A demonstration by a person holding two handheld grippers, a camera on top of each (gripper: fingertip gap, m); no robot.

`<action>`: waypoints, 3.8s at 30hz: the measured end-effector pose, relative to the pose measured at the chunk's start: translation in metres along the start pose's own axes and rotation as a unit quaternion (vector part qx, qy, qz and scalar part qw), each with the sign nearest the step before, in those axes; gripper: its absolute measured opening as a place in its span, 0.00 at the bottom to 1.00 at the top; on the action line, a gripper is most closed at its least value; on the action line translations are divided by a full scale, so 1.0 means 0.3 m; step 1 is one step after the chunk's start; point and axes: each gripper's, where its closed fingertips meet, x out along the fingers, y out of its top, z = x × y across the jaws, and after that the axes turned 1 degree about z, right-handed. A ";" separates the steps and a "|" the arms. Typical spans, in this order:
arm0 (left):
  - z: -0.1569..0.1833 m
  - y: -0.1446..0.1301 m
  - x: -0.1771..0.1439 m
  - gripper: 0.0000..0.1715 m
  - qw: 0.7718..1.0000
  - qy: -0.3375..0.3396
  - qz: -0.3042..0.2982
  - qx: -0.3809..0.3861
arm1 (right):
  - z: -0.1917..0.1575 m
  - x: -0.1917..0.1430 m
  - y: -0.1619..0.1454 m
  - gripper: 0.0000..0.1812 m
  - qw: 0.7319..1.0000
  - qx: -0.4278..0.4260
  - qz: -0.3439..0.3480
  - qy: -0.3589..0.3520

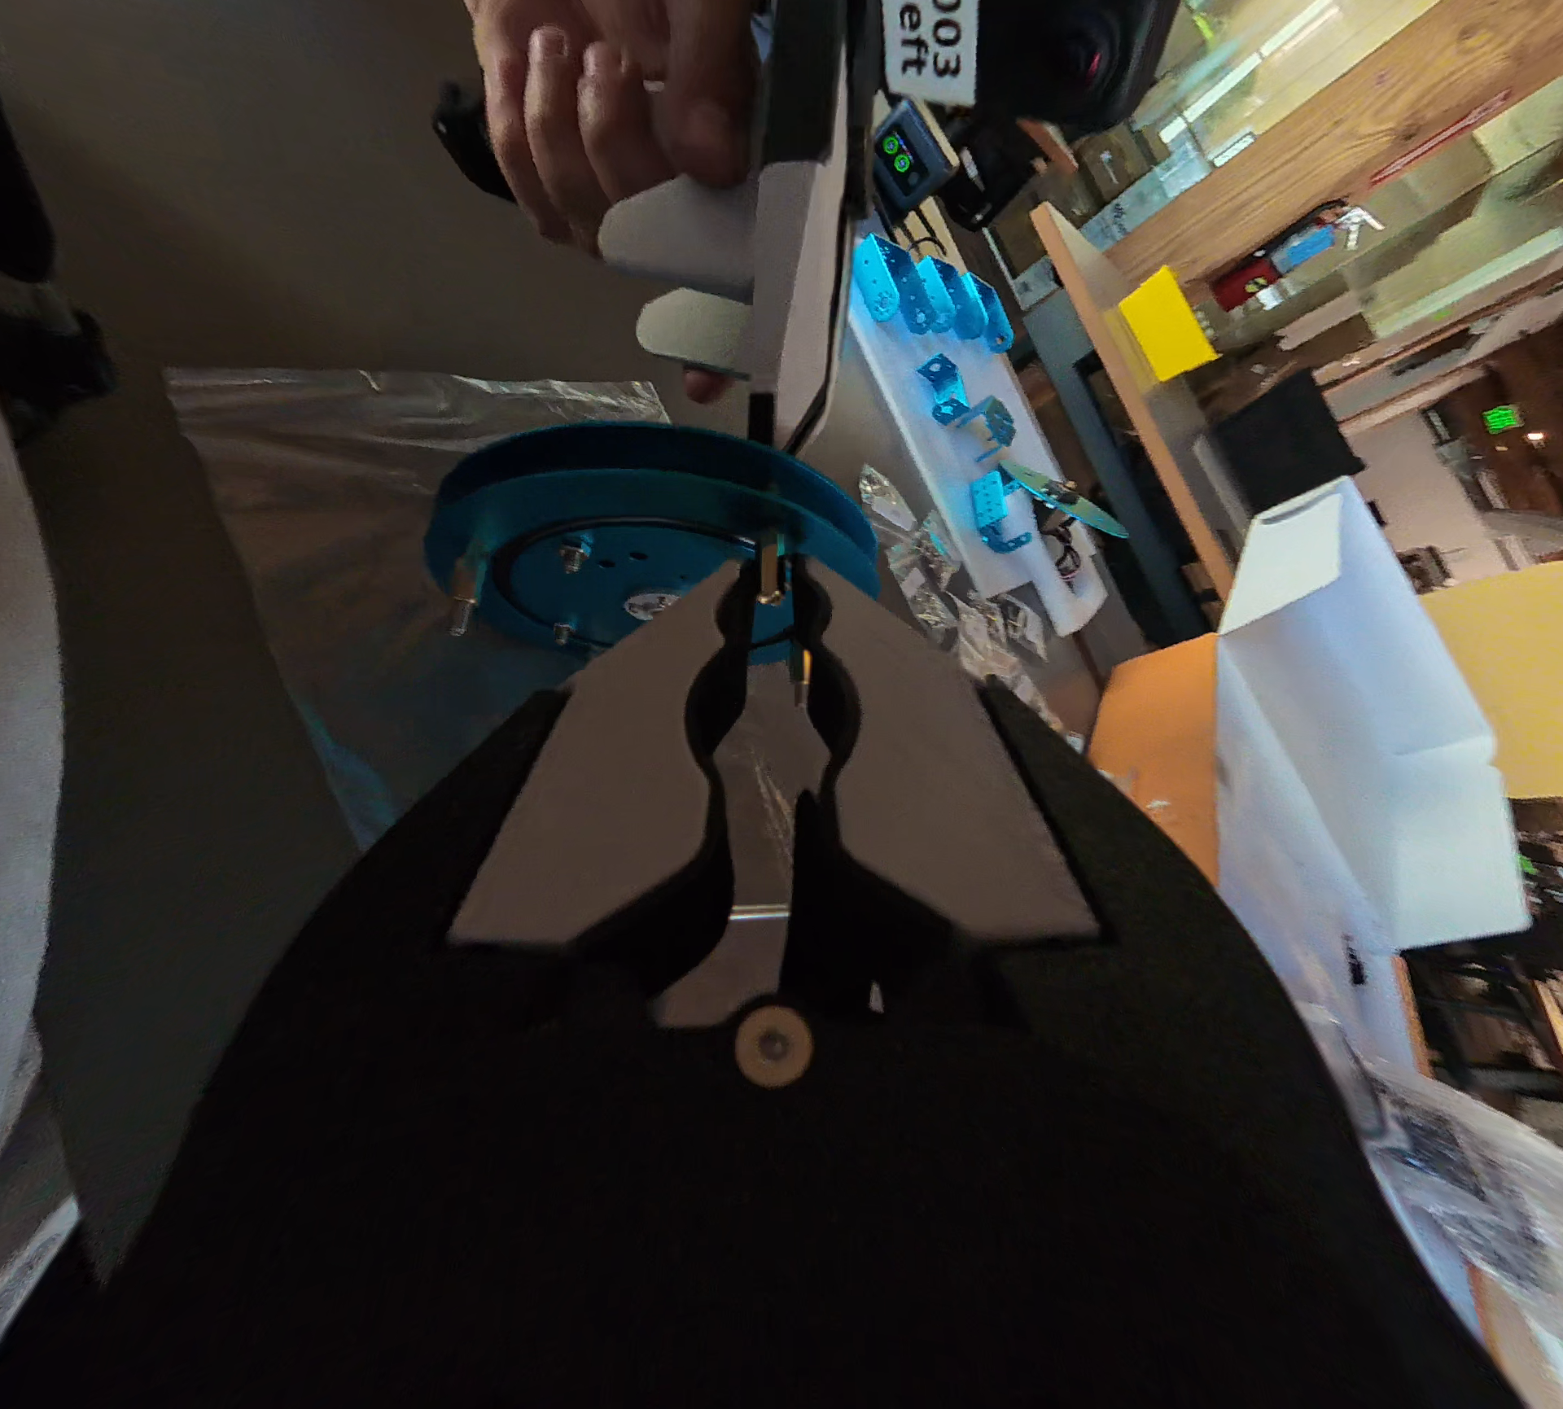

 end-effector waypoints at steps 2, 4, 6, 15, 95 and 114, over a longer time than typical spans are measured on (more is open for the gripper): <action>-0.002 0.003 -0.003 0.02 0.999 -0.010 0.006 -0.053 | -0.001 0.006 -0.009 0.04 1.000 -0.021 -0.020 -0.009; 0.001 0.002 -0.001 0.02 0.996 -0.018 0.009 -0.084 | -0.002 0.009 -0.003 0.03 0.998 -0.044 -0.033 -0.020; 0.000 0.002 -0.002 0.02 0.996 -0.013 0.008 -0.085 | -0.003 0.008 -0.003 0.02 0.997 -0.053 -0.052 -0.020; 0.029 -0.038 0.014 0.01 0.959 0.090 -0.045 0.264 | -0.065 -0.016 0.015 0.02 0.932 0.271 -0.052 0.237; -0.019 -0.010 0.007 0.02 0.963 0.135 -0.041 0.231 | -0.044 -0.043 0.028 0.16 0.946 0.221 -0.112 0.208; -0.014 -0.014 0.019 0.02 0.968 0.132 -0.041 0.211 | -0.041 -0.027 -0.036 0.05 0.957 0.128 -0.197 0.172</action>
